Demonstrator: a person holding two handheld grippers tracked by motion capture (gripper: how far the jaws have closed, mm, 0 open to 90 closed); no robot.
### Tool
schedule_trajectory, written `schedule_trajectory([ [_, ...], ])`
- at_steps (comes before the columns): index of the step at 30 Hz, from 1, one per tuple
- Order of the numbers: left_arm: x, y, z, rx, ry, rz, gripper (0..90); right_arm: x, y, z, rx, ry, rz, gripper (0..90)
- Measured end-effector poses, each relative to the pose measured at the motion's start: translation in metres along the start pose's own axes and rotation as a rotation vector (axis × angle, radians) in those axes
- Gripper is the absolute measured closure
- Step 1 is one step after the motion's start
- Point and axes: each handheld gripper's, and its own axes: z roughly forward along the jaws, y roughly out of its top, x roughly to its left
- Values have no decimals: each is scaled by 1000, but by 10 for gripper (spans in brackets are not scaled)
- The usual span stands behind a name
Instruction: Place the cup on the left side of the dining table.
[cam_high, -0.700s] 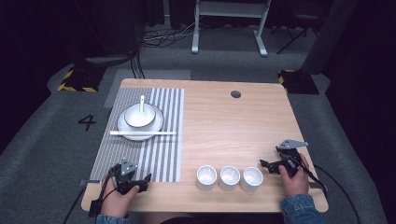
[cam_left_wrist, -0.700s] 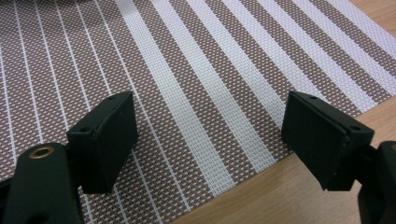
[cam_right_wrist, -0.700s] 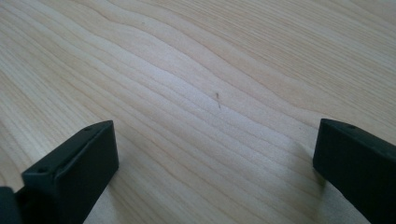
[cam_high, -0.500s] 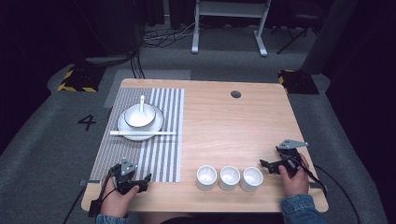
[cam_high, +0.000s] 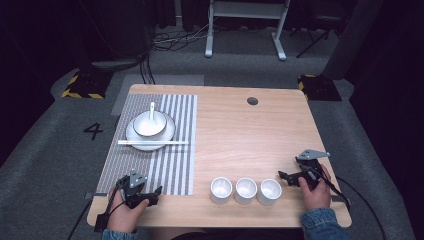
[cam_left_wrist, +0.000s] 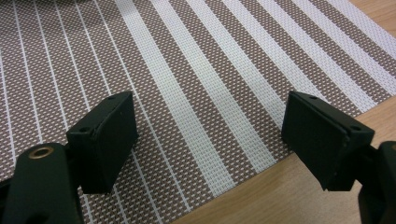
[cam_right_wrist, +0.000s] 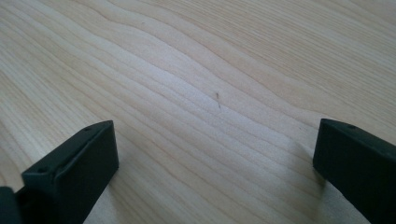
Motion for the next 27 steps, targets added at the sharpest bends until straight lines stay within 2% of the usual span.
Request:
schedule_trajectory([
  [8, 3, 0, -3, 2, -12, 0, 229, 0, 0, 0, 0, 0, 0, 3],
  [13, 3, 4, -13, -2, -39, -5, 228, 0, 0, 0, 0, 0, 0, 3],
  [15, 1, 5, -15, 6, -49, 4, 216, 0, 0, 0, 0, 0, 0, 3],
  [16, -2, 8, -18, 29, -83, 38, 208, 0, 0, 0, 0, 0, 0, 3],
  [17, -2, 8, -18, 29, -83, 38, 206, 0, 0, 0, 0, 0, 0, 3],
  [18, -4, 9, -20, 38, -101, 57, 205, 0, 0, 0, 0, 0, 0, 3],
  [19, -8, 12, -24, 33, -115, 65, 204, 0, 0, 0, 0, 0, 0, 3],
  [22, -12, 16, -27, 19, -122, 64, 204, 0, 0, 0, 0, 0, 0, 3],
  [27, -21, 24, -35, -4, -137, 88, 201, 0, 0, 0, 0, 0, 0, 3],
])
